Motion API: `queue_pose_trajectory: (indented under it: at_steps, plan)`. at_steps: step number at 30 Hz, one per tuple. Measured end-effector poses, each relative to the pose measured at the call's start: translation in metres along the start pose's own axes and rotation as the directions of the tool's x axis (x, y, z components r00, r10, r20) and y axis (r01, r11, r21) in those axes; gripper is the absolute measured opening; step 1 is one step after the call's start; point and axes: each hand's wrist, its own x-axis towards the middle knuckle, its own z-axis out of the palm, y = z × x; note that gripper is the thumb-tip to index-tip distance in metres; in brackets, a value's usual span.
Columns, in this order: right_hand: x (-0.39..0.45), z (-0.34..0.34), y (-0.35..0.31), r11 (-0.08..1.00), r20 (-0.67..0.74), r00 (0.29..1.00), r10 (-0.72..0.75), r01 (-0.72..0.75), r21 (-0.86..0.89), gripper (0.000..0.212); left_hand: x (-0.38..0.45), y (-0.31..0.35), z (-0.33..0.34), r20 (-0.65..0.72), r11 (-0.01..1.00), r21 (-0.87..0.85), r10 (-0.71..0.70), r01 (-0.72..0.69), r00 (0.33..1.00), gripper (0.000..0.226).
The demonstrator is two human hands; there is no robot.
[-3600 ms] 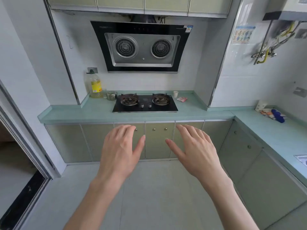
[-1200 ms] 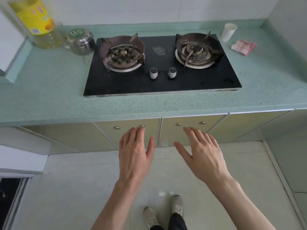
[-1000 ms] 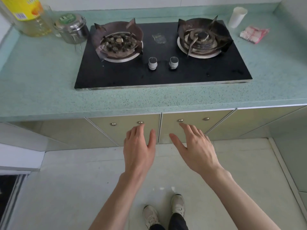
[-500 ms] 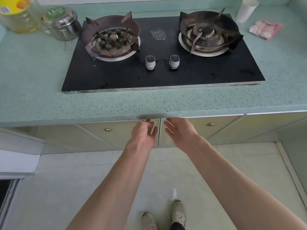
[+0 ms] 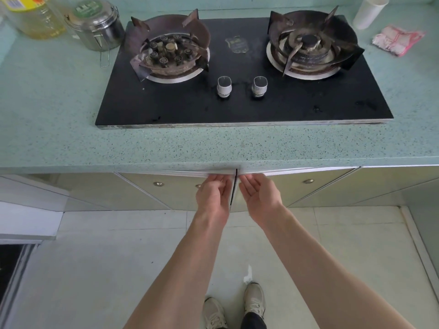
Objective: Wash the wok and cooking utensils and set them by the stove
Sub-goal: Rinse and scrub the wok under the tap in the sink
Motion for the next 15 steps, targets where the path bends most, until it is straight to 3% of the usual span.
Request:
queue_pose_trajectory:
  at_steps: [3, 7, 10, 15]
  plan:
    - [-0.009, -0.014, 0.014, 0.987, -0.111, 0.991, -0.069, 0.052, -0.15, 0.019, -0.013, -0.008, -0.011, -0.103, 0.994, 0.104, 0.037, -0.027, 0.994, 0.011]
    - [-0.022, -0.049, 0.035, 0.879, -0.205, 0.943, -0.262, 0.146, -0.454, 0.035, -0.02, -0.022, -0.041, -0.25, 0.927, 0.355, 0.217, -0.12, 0.944, 0.029]
    - [-0.034, -0.078, 0.039, 0.785, -0.196, 0.914, -0.356, 0.179, -0.593, 0.032, -0.028, -0.029, -0.068, -0.223, 0.851, 0.493, 0.323, -0.18, 0.92, 0.027]
    - [-0.059, -0.114, 0.034, 0.648, -0.191, 0.894, -0.405, 0.133, -0.75, 0.029, -0.057, -0.016, -0.102, -0.187, 0.772, 0.61, 0.359, -0.179, 0.914, 0.018]
